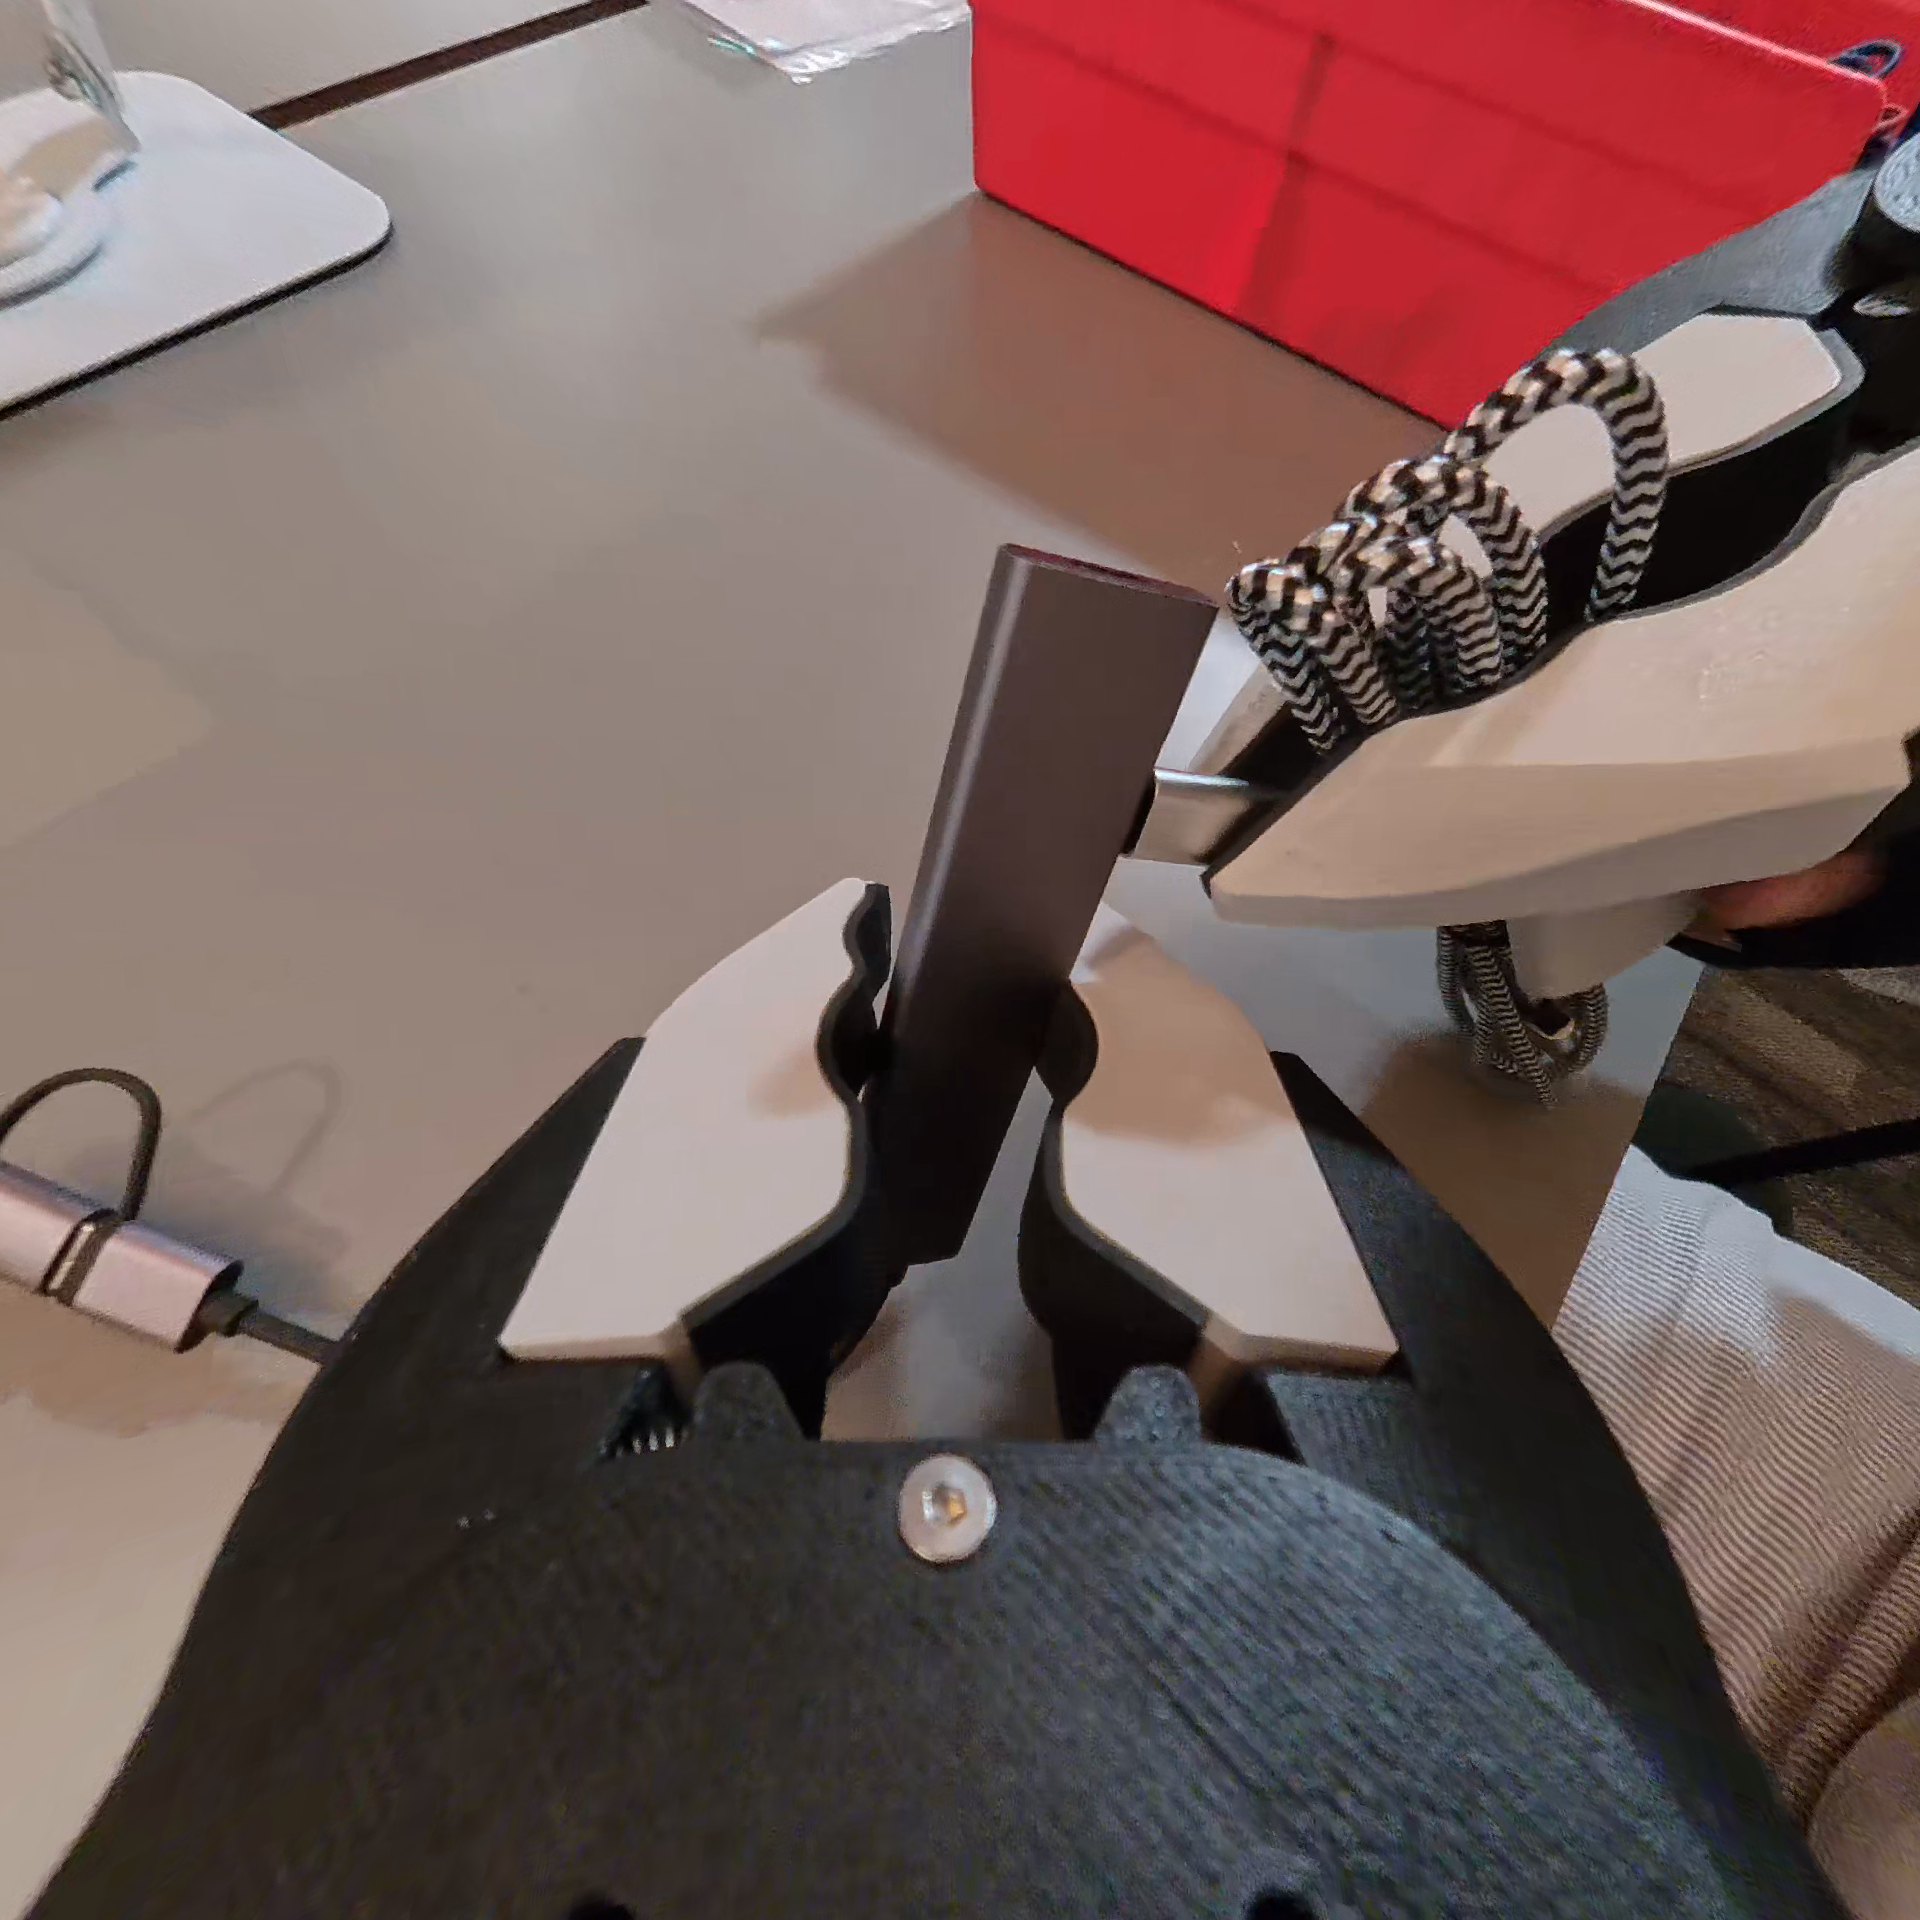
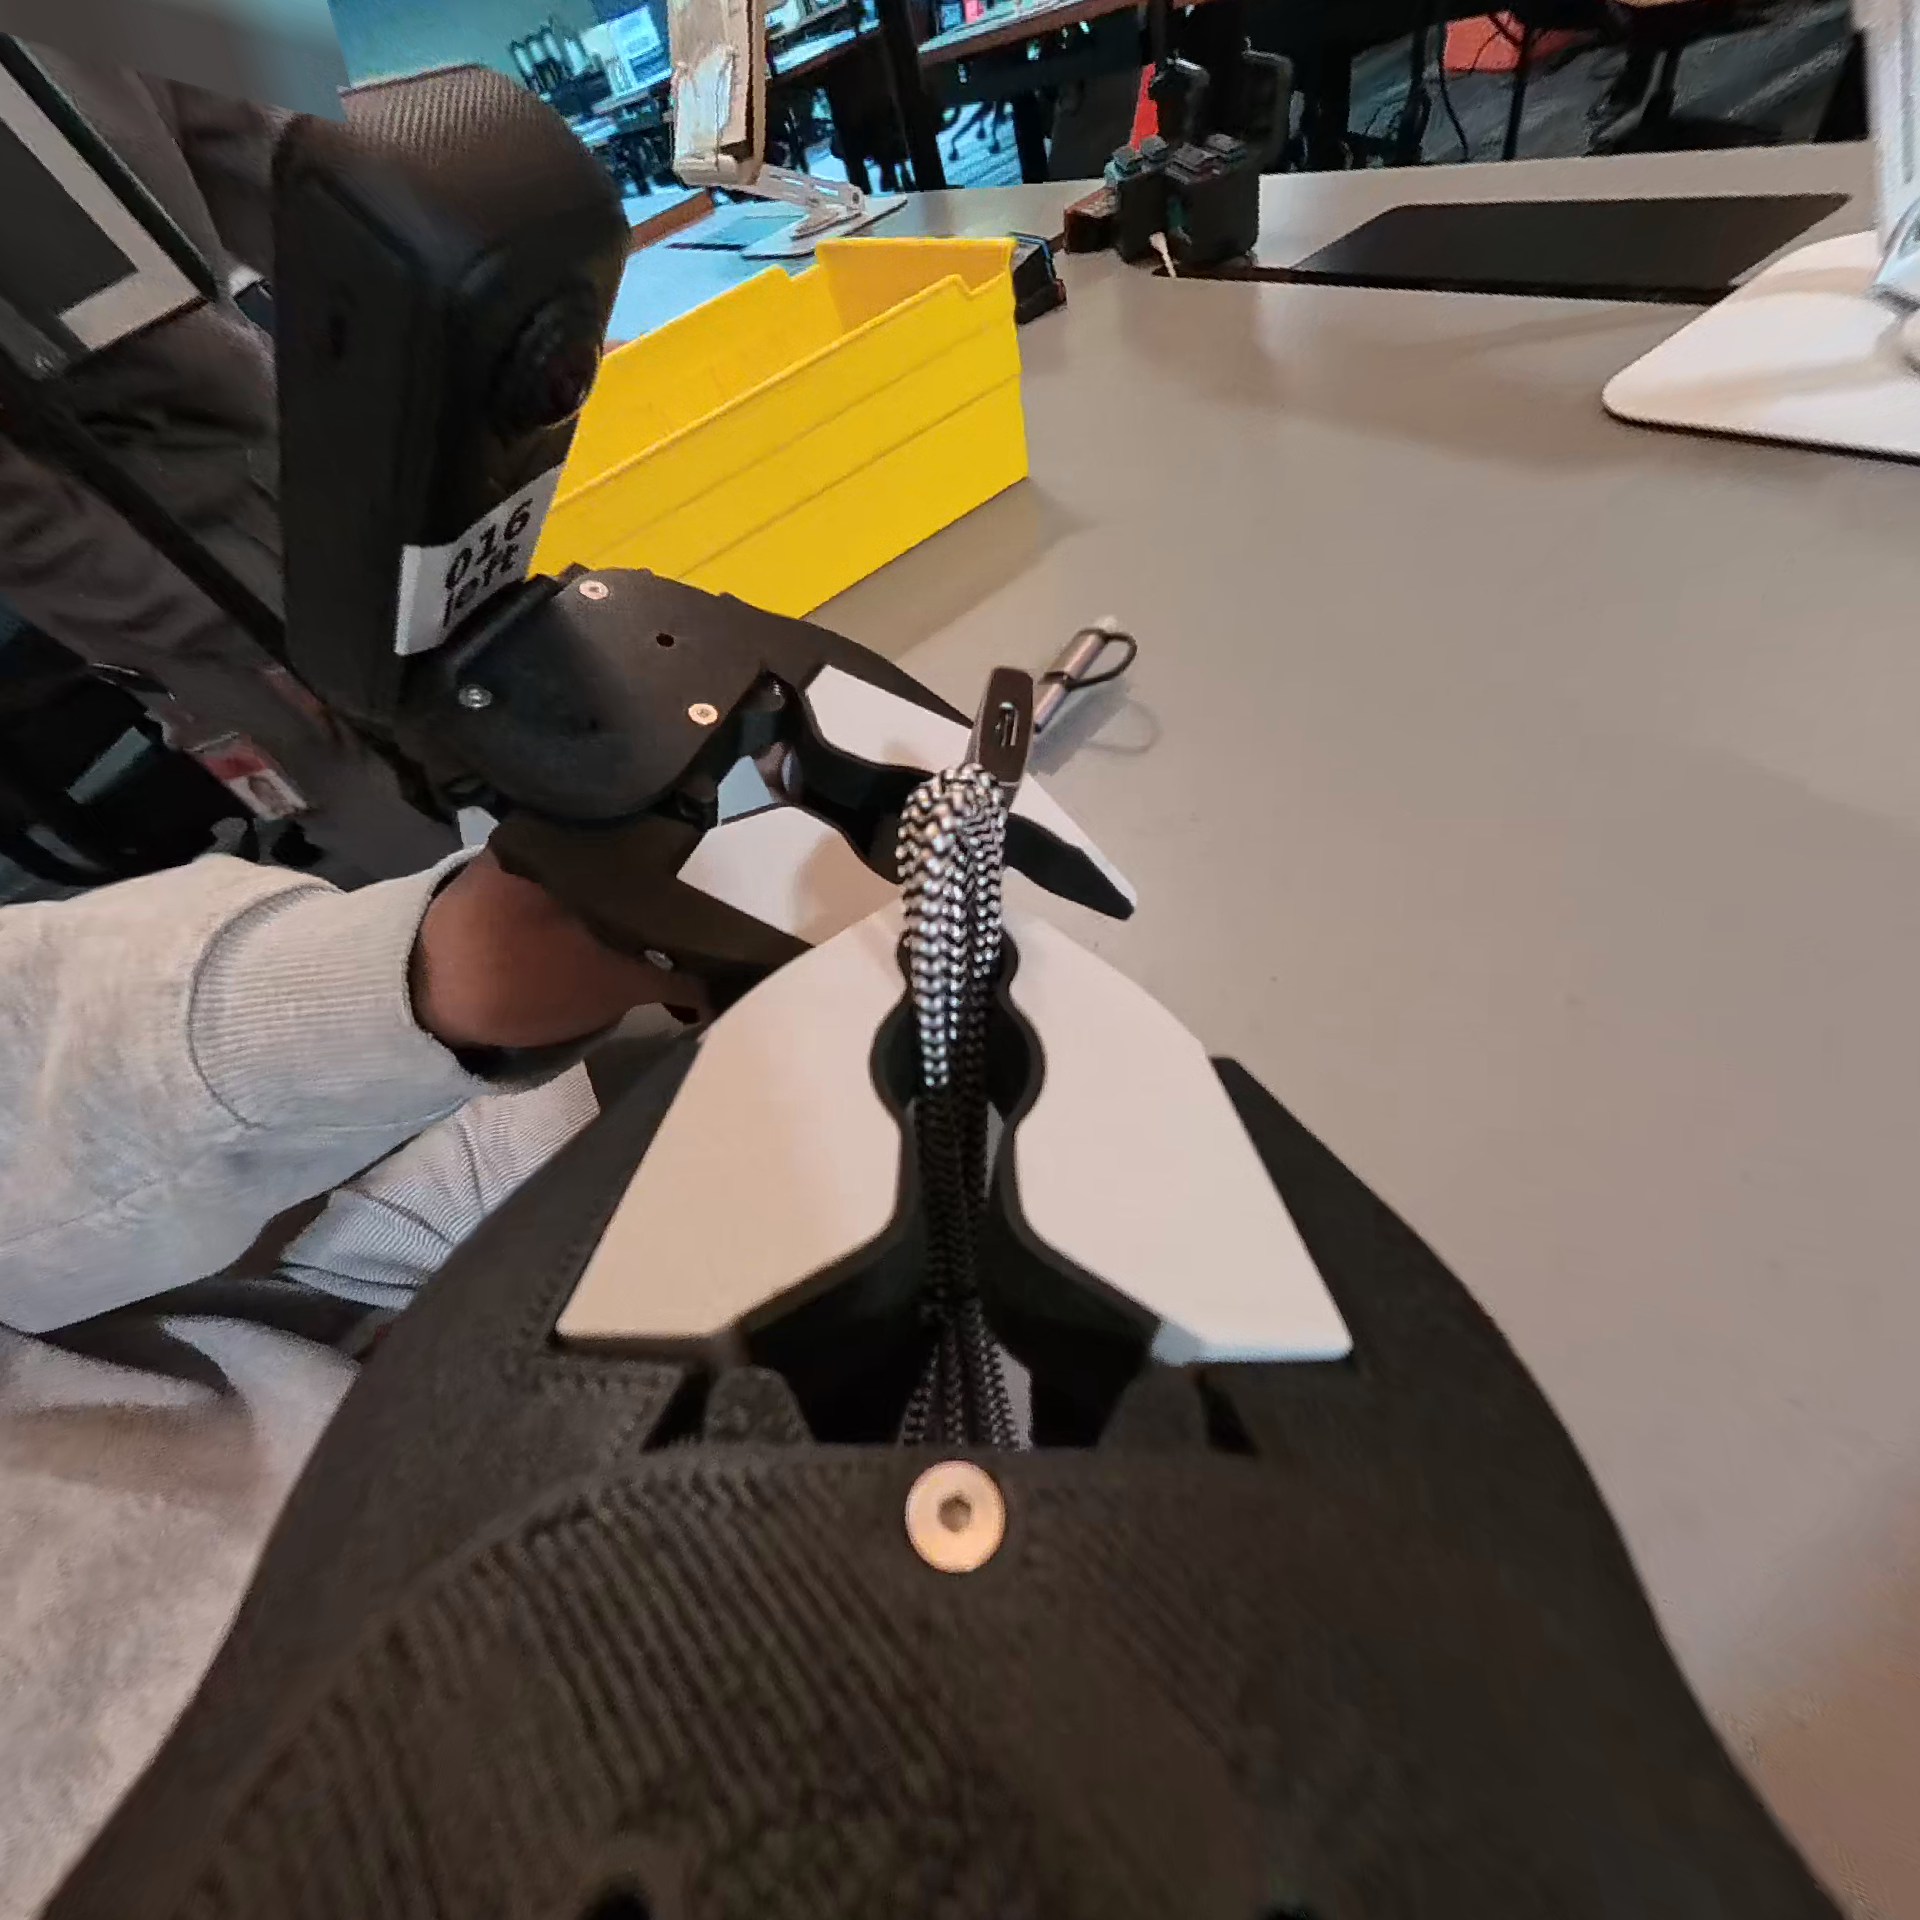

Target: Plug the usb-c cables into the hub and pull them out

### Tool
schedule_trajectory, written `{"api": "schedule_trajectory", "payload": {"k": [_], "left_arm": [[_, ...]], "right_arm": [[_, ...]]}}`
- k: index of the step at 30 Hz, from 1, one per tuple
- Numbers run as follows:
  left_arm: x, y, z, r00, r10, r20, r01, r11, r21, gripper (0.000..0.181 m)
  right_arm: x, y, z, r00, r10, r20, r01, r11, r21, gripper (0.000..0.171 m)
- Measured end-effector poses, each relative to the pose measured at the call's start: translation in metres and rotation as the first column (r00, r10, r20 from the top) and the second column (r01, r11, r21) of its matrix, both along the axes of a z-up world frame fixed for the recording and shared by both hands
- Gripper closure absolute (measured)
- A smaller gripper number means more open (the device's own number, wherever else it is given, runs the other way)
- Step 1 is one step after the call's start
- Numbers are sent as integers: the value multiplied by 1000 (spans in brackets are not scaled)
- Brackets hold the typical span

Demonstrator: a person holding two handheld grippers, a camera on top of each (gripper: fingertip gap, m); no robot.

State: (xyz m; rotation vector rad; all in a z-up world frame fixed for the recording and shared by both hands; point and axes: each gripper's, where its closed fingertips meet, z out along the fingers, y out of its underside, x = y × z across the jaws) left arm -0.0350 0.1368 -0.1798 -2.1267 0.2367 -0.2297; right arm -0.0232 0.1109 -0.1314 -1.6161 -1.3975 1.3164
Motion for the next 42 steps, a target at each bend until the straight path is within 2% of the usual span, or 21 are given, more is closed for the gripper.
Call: {"api": "schedule_trajectory", "payload": {"k": [6,7,8,9,10,11,12,15,18,21,23,25,27,29,31,32,34,35,37,42], "left_arm": [[1,5,2,1000,6,4,-6,1000,17,153],[-25,8,1,989,149,4,-149,989,15,155],[-65,9,7,958,247,144,-251,968,12,156],[-107,1,17,881,304,362,-313,949,-35,157],[-134,-12,41,826,309,471,-354,935,7,158],[-145,-24,60,874,322,364,-370,926,69,157],[-142,-29,71,910,318,267,-358,926,118,157],[-99,-19,71,946,196,258,-230,967,109,156],[-82,-12,77,967,138,214,-170,976,139,157],[-84,-13,86,963,127,236,-171,970,176,157],[-86,-16,88,960,121,251,-171,967,187,157],[-85,-16,89,959,114,259,-168,966,195,157],[-78,-15,90,951,88,296,-149,970,191,157],[-71,-15,91,952,77,295,-138,972,192,156],[-63,-14,89,962,71,262,-124,974,189,156],[-59,-13,88,966,68,250,-117,976,185,156],[-50,-12,86,967,57,249,-104,978,179,156],[-47,-12,85,966,53,252,-99,979,176,156],[-44,-12,84,967,50,251,-95,980,172,156],[-44,-11,89,958,41,283,-97,978,185,156]], "right_arm": [[4,2,1,1000,-18,12,18,1000,6,164],[8,-9,3,999,46,3,-46,998,-34,164],[15,-18,4,998,66,-3,-66,996,-58,165],[23,-20,1,999,42,18,-42,999,-3,164],[32,-11,1,999,-18,28,15,993,115,165],[38,1,5,997,-75,17,70,977,199,164],[41,8,11,995,-96,-7,96,977,190,164],[41,18,33,991,-102,-91,105,994,35,164],[58,44,80,964,-173,-204,193,978,84,164],[101,86,140,909,-274,-313,363,890,275,163],[139,117,175,861,-328,-388,483,764,427,163],[172,147,191,847,-346,-403,528,628,572,162],[194,175,179,874,-342,-344,482,528,699,161],[206,199,143,915,-328,-234,378,497,781,159],[212,222,92,938,-336,-88,263,519,814,153],[215,232,67,933,-359,-17,223,542,810,141],[223,246,28,900,-421,117,177,596,783,130],[228,251,19,882,-445,154,165,597,785,126],[236,256,20,867,-476,149,189,589,786,125],[239,250,59,884,-468,-7,334,619,711,131]]}}
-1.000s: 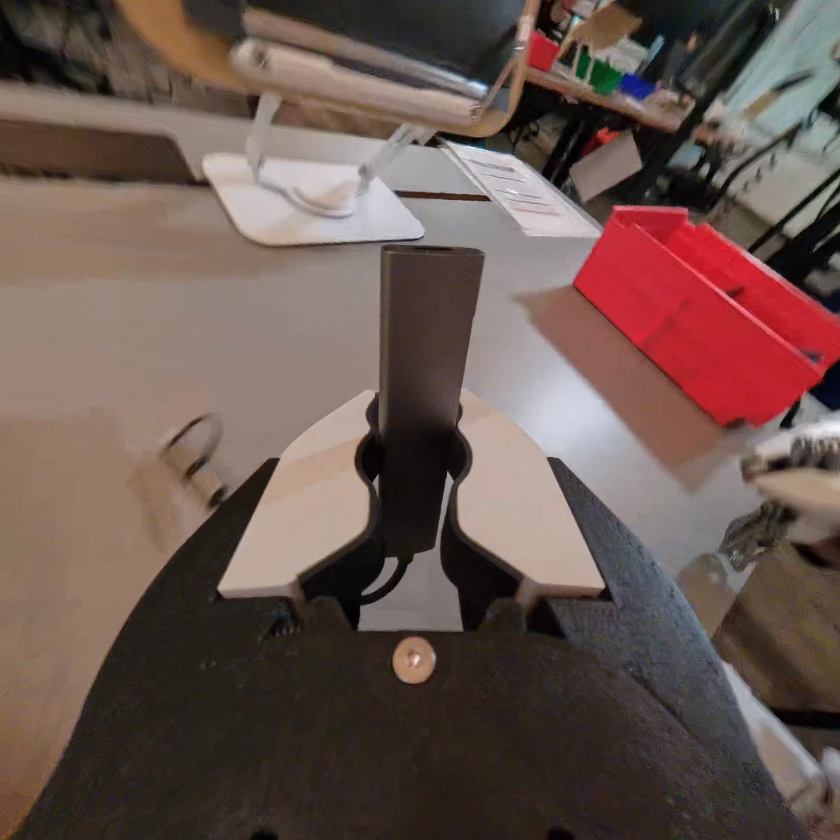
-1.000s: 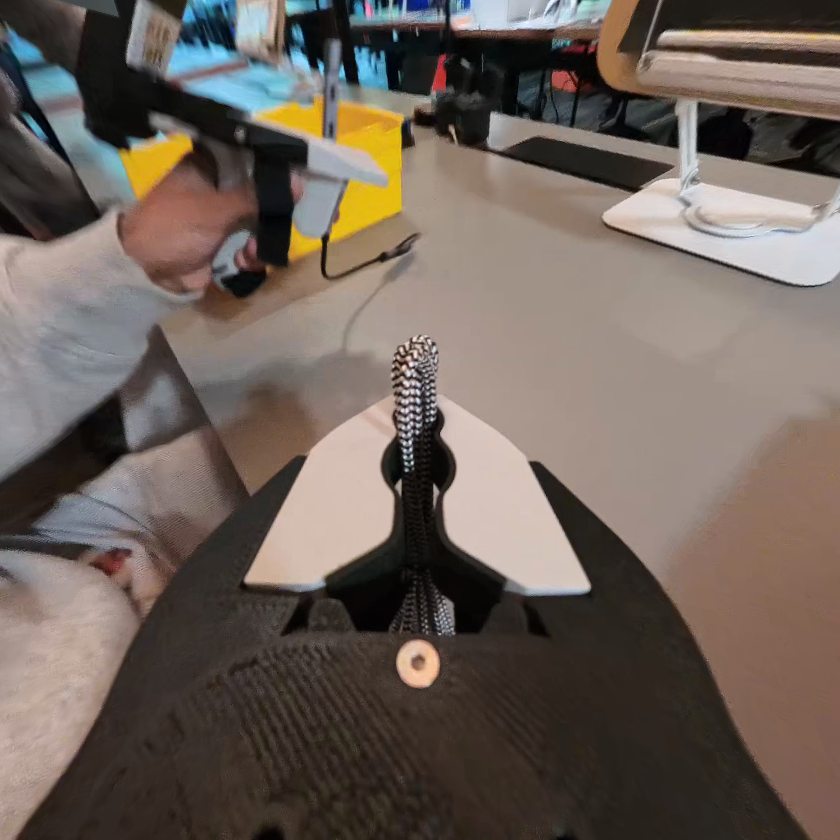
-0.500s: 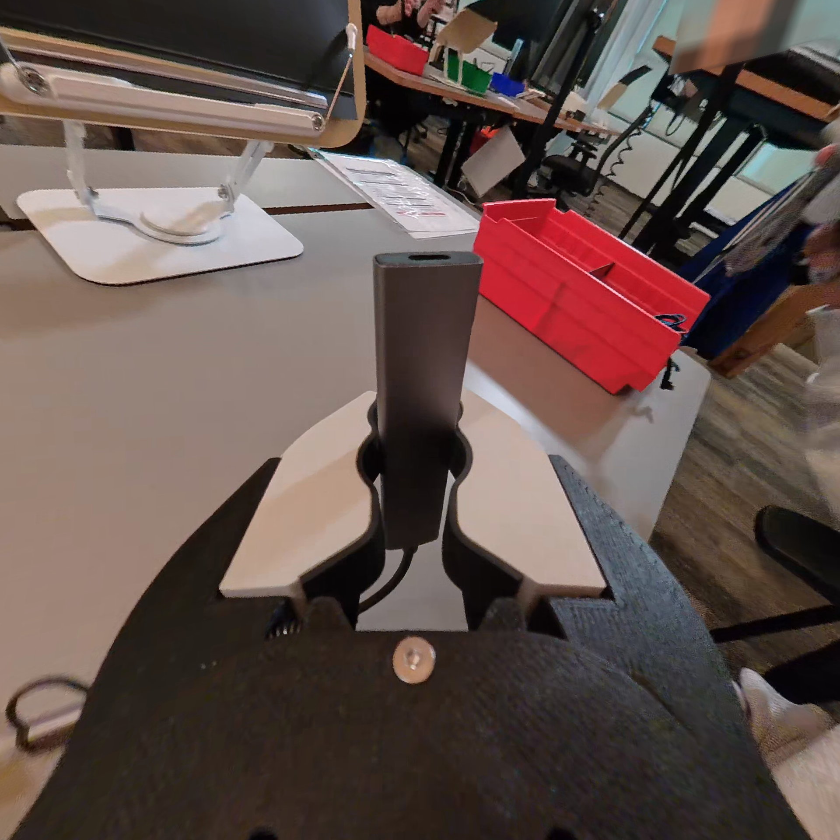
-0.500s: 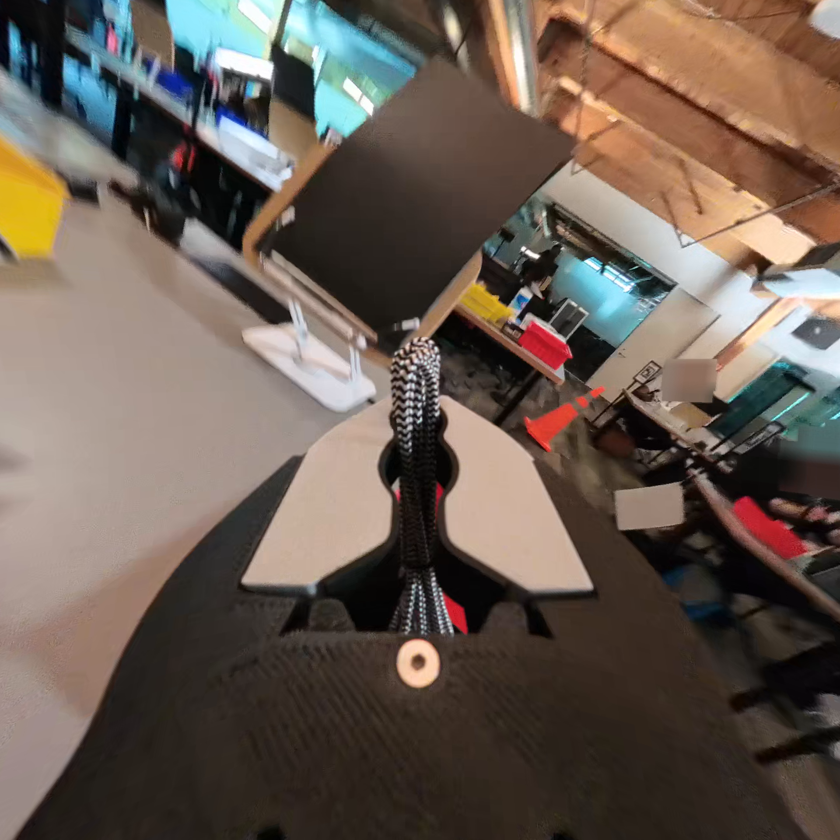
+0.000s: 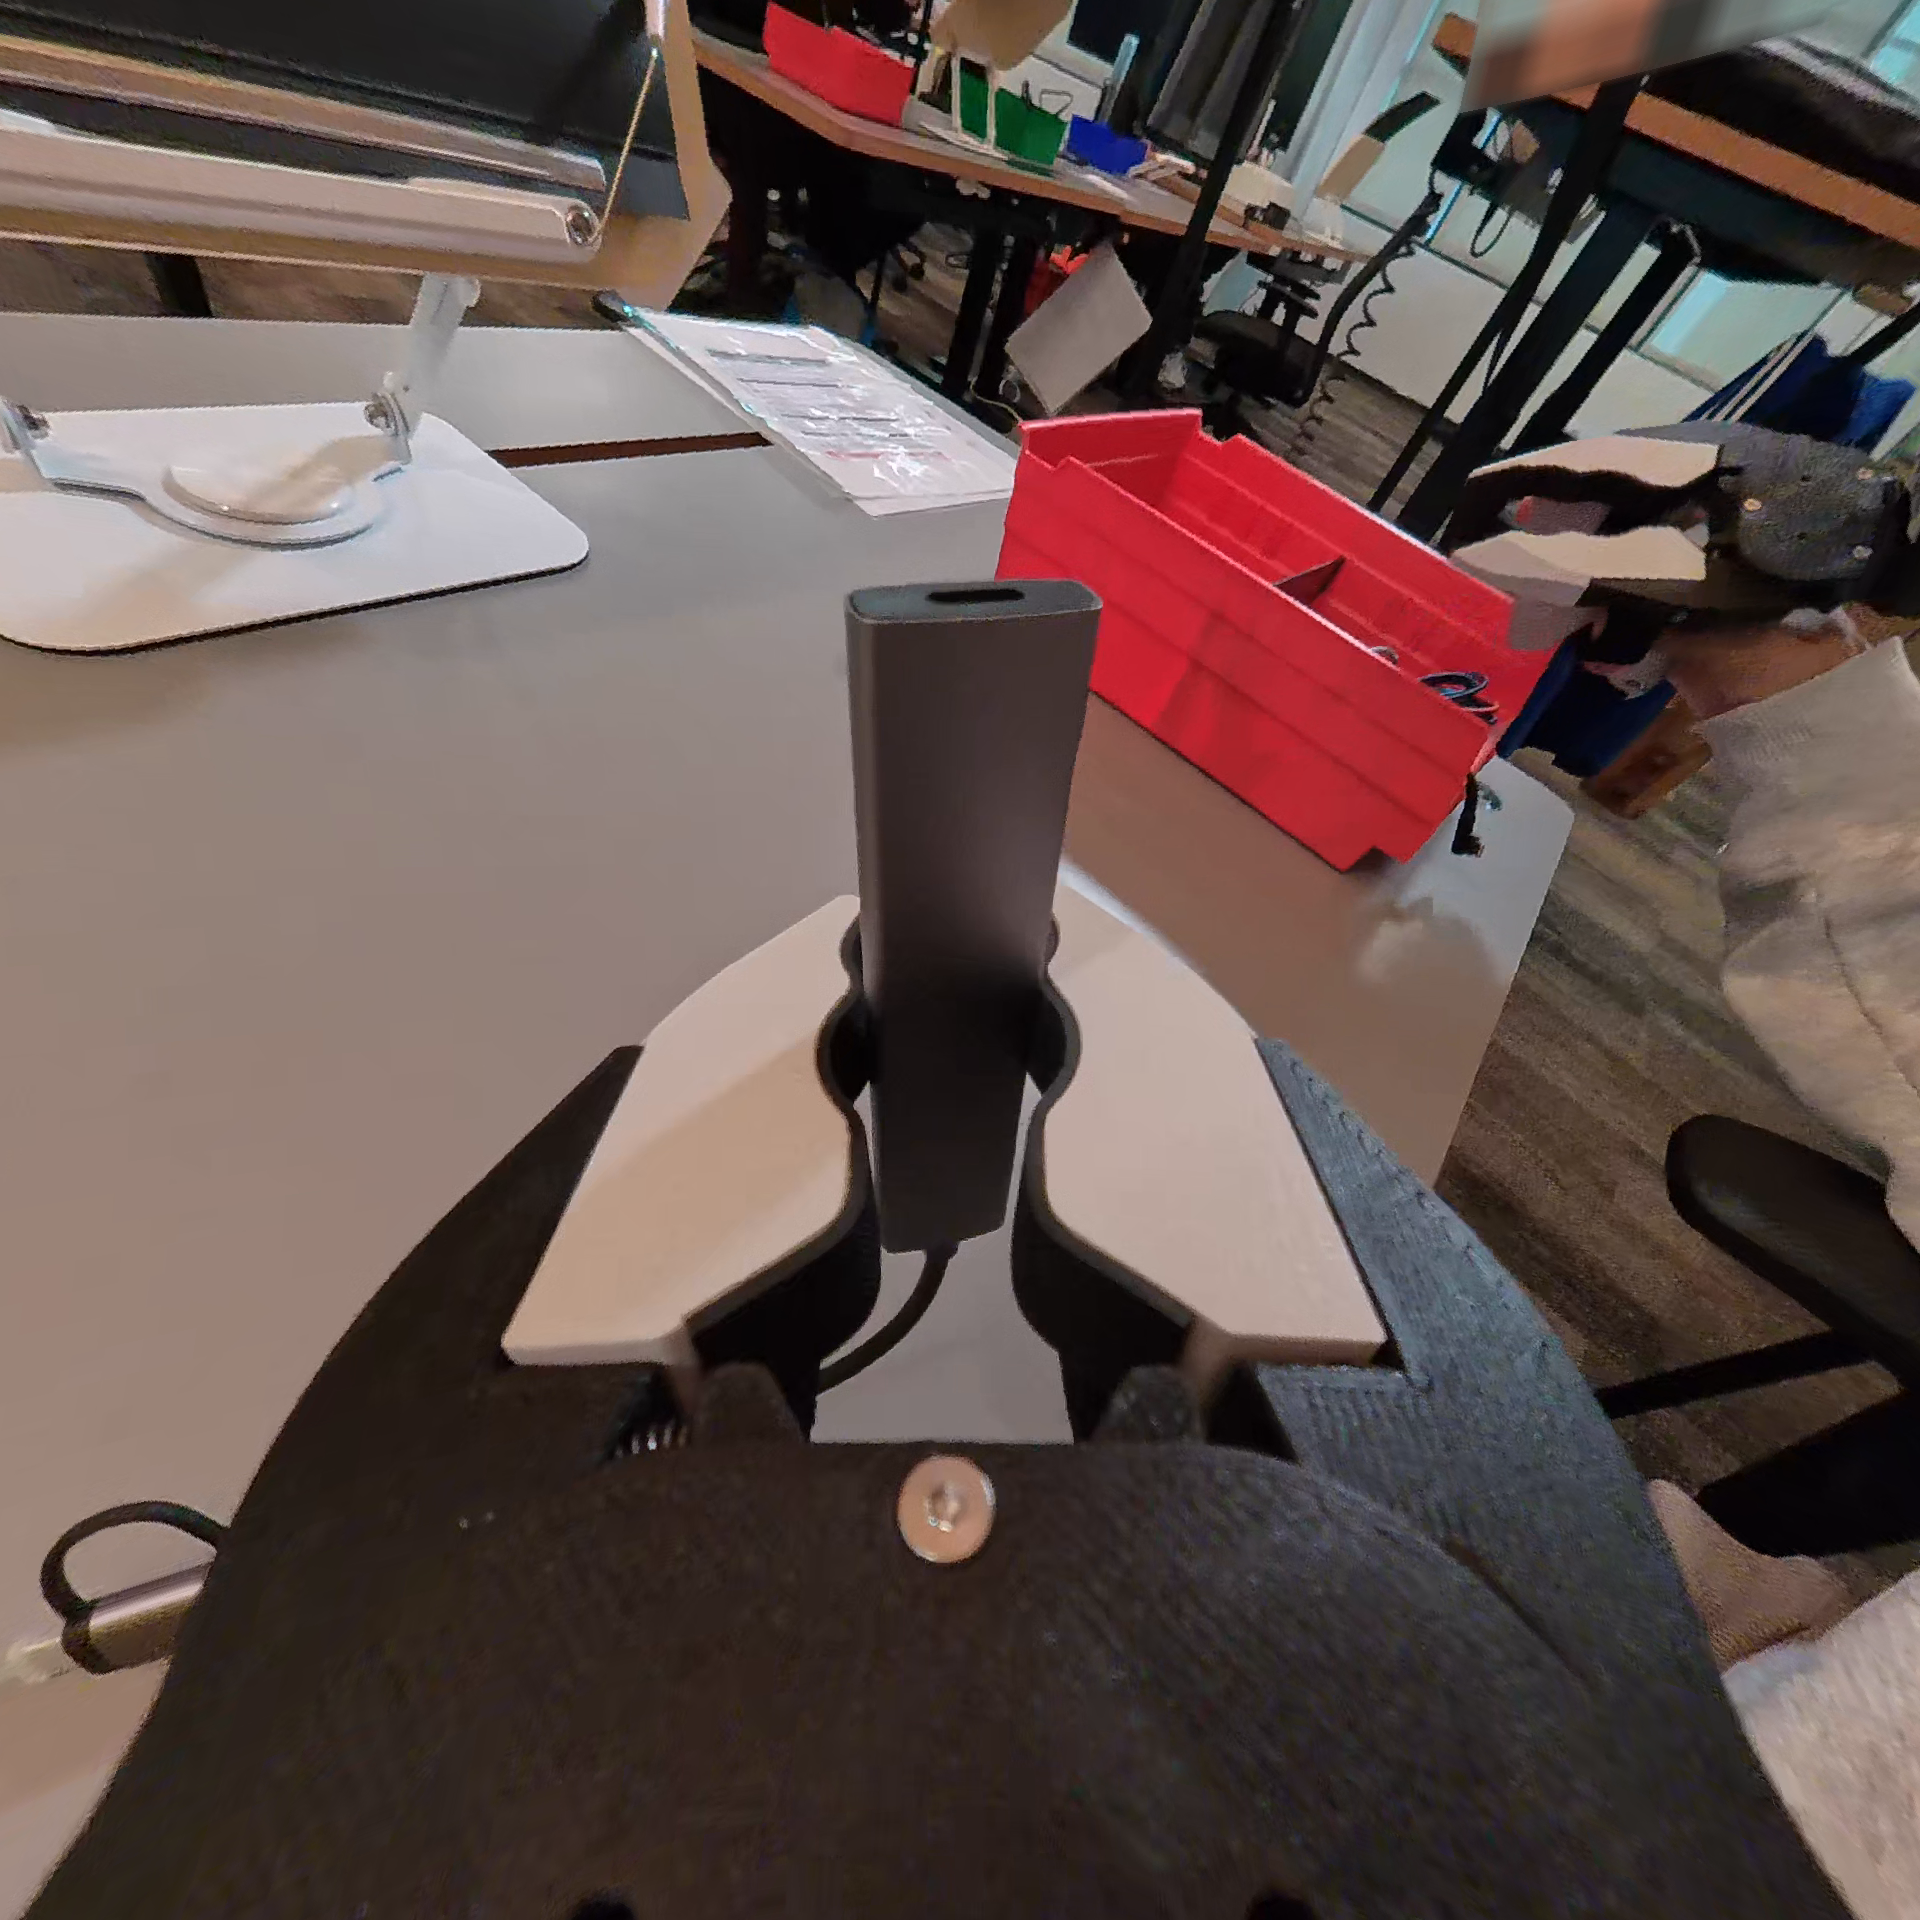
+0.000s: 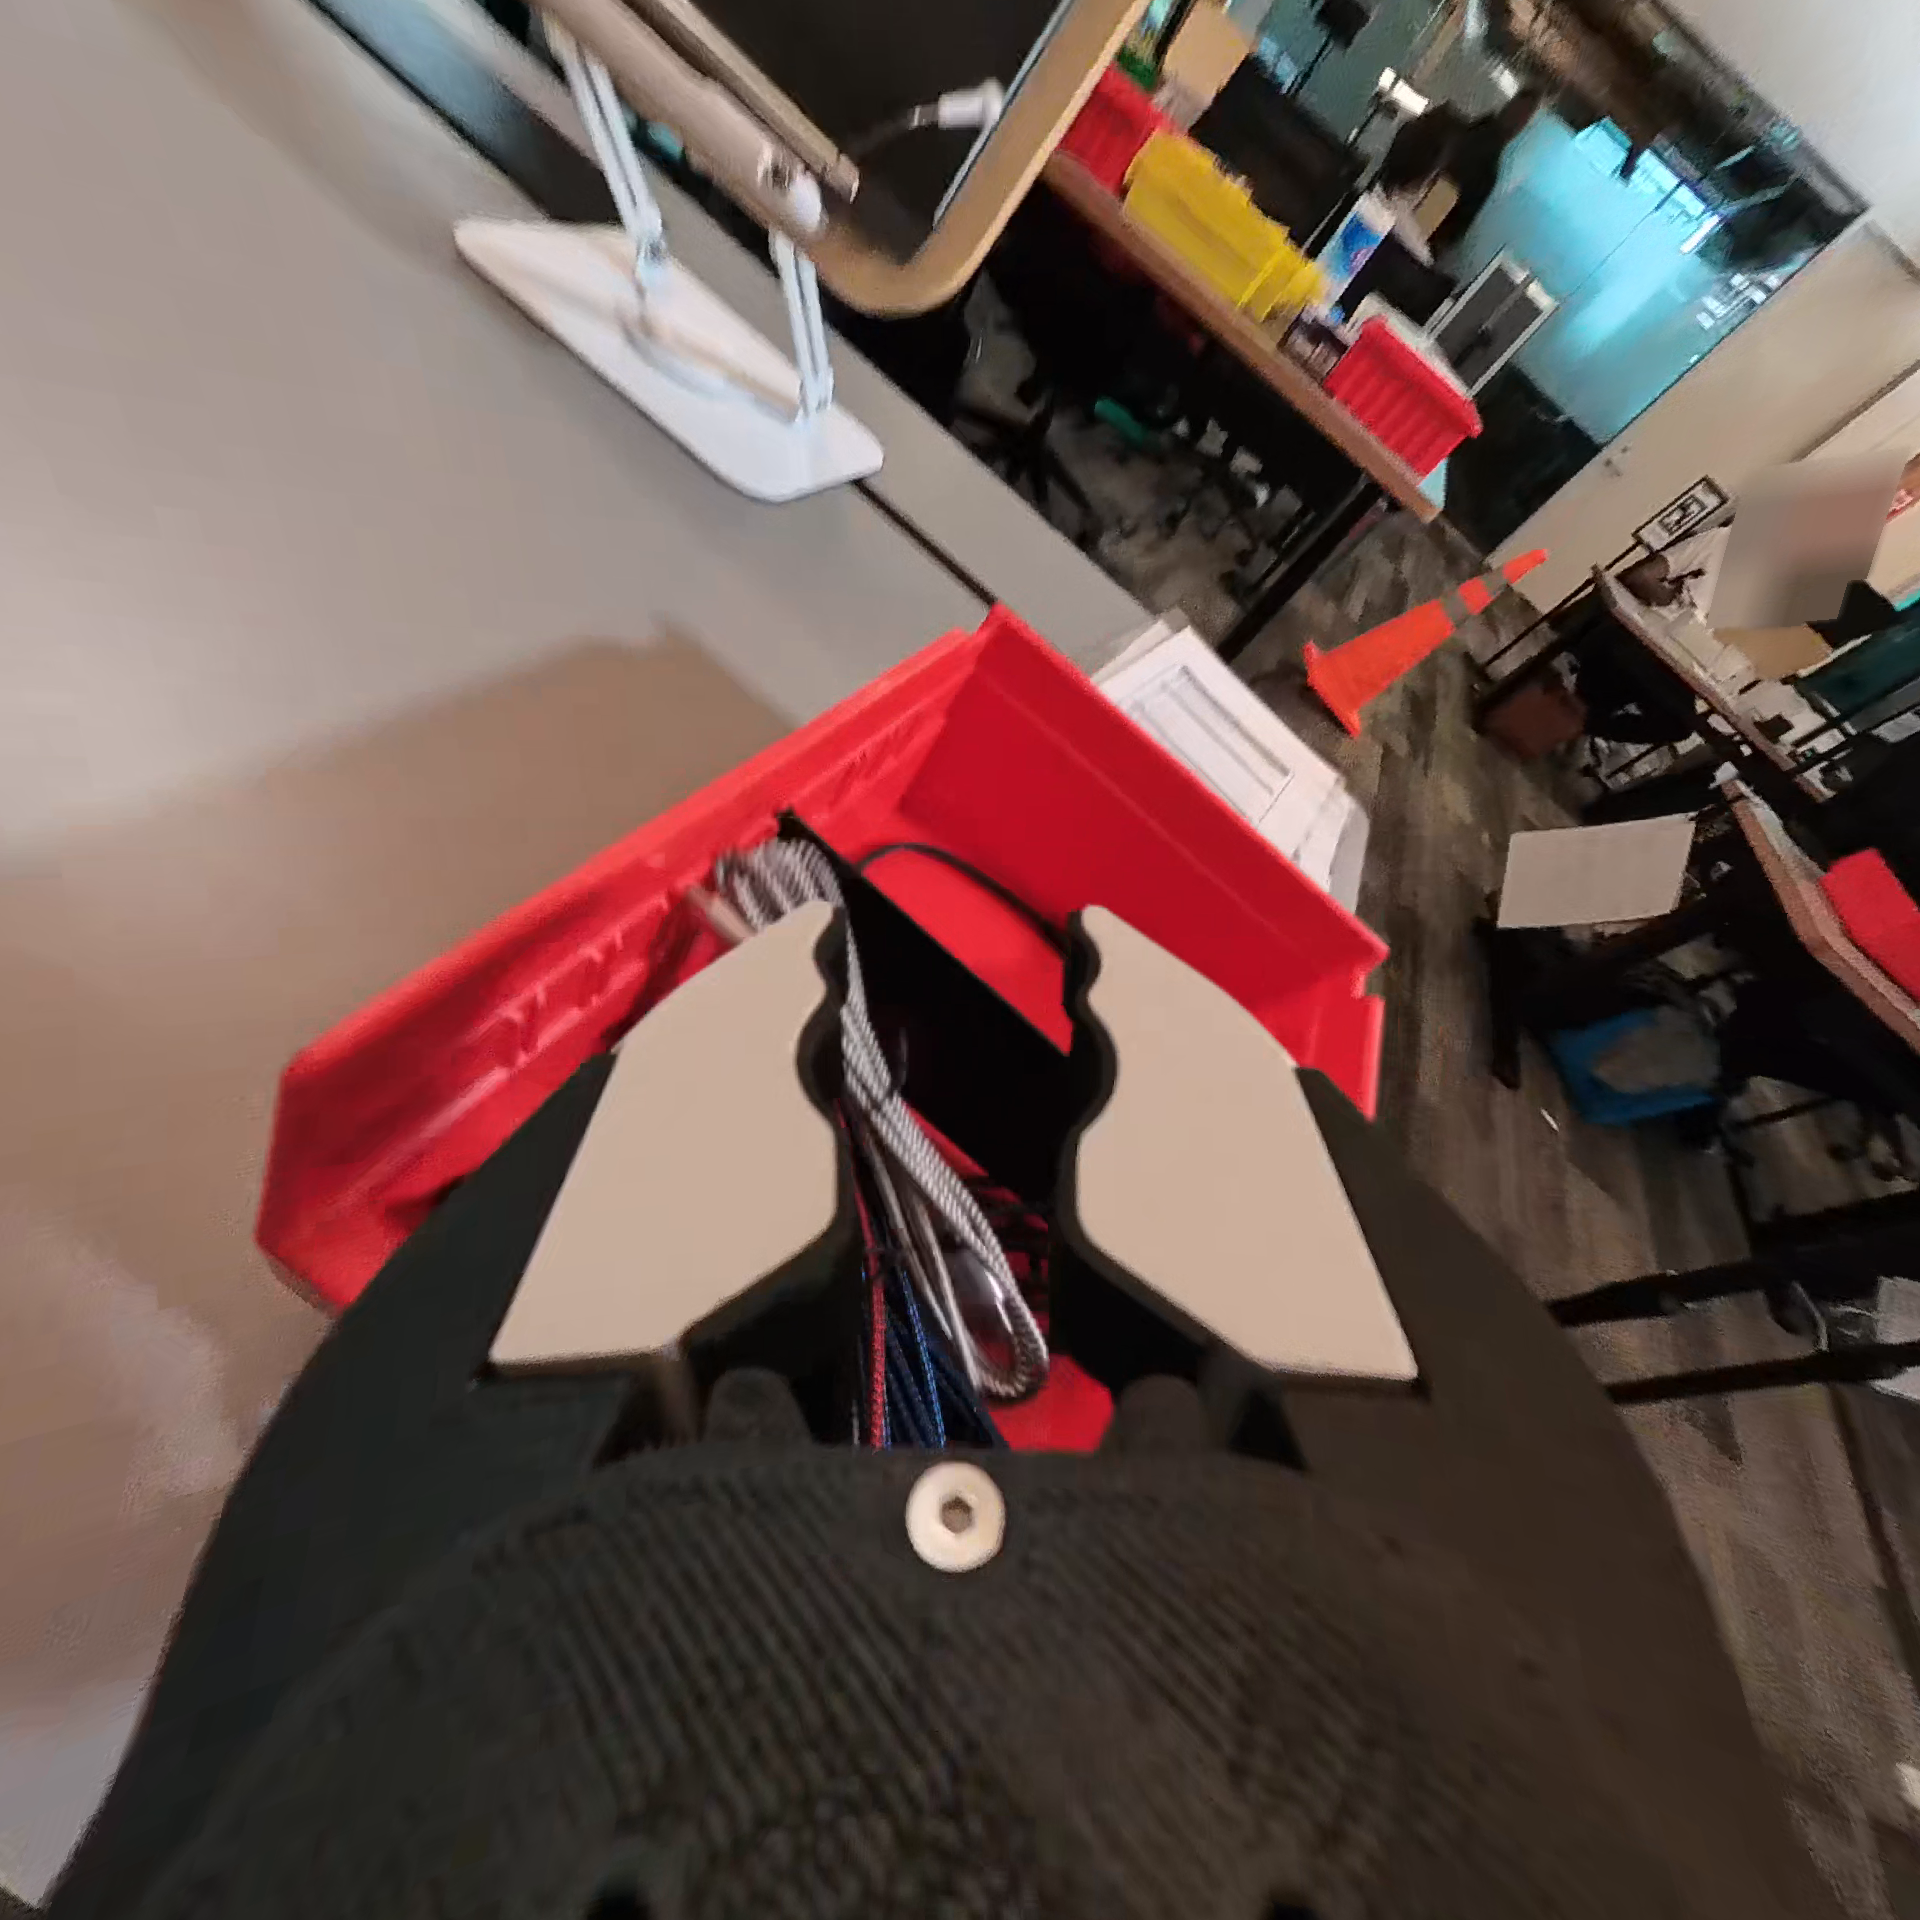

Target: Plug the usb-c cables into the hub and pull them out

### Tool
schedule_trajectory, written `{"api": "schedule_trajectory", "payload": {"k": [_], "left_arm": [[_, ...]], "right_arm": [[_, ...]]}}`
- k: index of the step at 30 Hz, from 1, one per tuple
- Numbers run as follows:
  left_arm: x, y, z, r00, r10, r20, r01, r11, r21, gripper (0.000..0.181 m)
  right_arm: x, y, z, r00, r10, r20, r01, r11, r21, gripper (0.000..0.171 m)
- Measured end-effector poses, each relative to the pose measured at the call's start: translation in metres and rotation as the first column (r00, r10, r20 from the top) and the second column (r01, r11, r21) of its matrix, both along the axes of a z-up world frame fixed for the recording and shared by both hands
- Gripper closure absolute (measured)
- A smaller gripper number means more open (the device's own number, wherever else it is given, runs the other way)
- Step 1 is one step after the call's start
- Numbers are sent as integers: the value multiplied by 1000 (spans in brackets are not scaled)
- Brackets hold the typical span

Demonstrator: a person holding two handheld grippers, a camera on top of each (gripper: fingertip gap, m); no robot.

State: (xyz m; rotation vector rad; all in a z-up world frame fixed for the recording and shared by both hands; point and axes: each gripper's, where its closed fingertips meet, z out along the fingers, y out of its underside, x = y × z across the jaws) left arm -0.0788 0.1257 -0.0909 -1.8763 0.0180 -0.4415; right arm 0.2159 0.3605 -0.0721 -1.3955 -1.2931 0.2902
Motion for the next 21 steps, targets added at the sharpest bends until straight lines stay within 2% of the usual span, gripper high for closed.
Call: {"api": "schedule_trajectory", "payload": {"k": [3,6,9,12,14,16,21], "left_arm": [[3,0,1,1000,-11,18,11,1000,8,156],[8,1,-2,1000,-29,5,29,1000,-6,156],[16,1,-7,997,-48,-58,47,999,-20,156],[26,-2,-9,993,-71,-96,70,997,-23,156],[37,-5,-14,989,-98,-107,95,995,-32,156],[46,-7,-23,984,-121,-130,115,992,-54,157],[63,-12,-48,985,-140,-105,128,986,-110,156]], "right_arm": [[-12,-19,27,996,45,-77,-44,999,12,132],[-48,-66,54,969,194,-154,-193,981,20,130],[-98,-126,67,901,372,-224,-386,922,-19,127],[-147,-180,61,828,474,-300,-523,845,-110,129],[-174,-207,59,787,473,-396,-561,815,-142,141],[-198,-230,52,755,441,-485,-590,779,-210,142],[-233,-257,2,792,334,-511,-583,662,-471,108]]}}
